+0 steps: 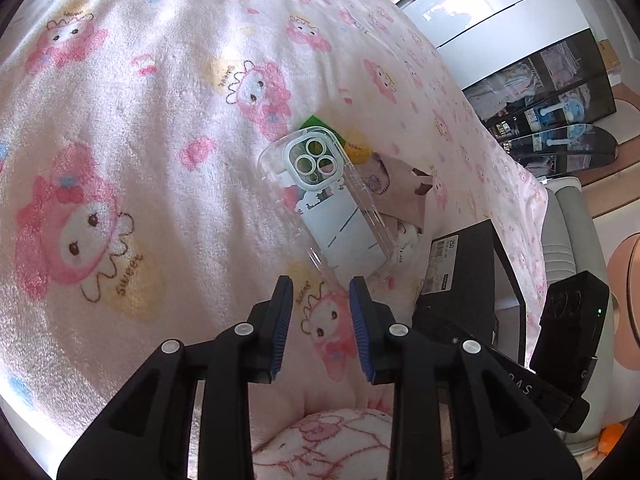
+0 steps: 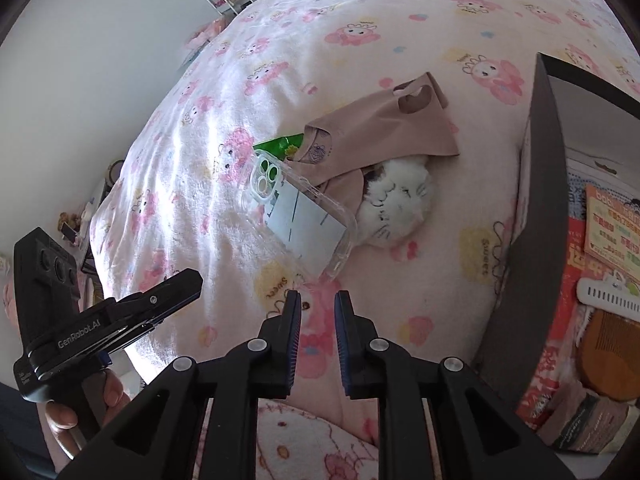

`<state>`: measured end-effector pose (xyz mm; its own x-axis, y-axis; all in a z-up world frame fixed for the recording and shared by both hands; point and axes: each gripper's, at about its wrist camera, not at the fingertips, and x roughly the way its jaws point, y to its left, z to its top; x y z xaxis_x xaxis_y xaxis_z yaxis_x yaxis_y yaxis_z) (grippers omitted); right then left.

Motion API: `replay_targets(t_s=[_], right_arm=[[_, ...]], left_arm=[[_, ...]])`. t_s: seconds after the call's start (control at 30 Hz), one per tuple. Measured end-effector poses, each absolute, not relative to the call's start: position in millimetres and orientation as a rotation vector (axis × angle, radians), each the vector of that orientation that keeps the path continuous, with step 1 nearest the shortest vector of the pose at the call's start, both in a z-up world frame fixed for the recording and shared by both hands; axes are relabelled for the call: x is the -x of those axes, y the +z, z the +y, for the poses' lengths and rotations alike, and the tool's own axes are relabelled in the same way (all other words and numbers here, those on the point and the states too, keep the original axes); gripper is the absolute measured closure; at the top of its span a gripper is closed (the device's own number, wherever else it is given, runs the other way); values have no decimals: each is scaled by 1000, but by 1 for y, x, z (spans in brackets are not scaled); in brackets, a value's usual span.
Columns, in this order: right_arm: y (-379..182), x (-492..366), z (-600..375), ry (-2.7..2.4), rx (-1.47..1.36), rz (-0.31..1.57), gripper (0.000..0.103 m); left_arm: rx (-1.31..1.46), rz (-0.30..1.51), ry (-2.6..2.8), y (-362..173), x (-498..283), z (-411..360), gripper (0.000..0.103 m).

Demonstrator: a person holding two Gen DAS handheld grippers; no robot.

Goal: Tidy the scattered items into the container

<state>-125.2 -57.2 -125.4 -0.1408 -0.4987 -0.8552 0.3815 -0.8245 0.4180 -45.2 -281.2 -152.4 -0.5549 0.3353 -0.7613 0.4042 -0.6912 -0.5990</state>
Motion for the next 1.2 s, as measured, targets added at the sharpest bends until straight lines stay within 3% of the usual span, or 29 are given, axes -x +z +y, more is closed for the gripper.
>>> replay_targets(t_s=[0.17, 0.37, 0.5, 0.63, 0.93, 1.2], right_arm=[[-154, 143, -83, -1992, -1645, -60, 76], [-191, 160, -94, -1950, -1739, -90, 77], [-168, 141, -99, -1982, -1585, -62, 88], [-137, 128, -85, -2053, -1482, -50, 93], [-79, 83, -26, -2135, -1359, -143, 94], [-57, 31, 48, -2198, -1309, -163, 94]], left_arm=[[-1501, 1282, -2392, -180, 50, -295, 68], [-1531, 1318, -2371, -193, 50, -299, 68], [-1542, 1321, -2399, -189, 46, -294, 68], [-1534, 1335, -2428, -176, 37, -290, 68], [-1491, 1360, -2586, -125, 27, -259, 68], [-1593, 1269, -2709, -93, 34, -181, 66]])
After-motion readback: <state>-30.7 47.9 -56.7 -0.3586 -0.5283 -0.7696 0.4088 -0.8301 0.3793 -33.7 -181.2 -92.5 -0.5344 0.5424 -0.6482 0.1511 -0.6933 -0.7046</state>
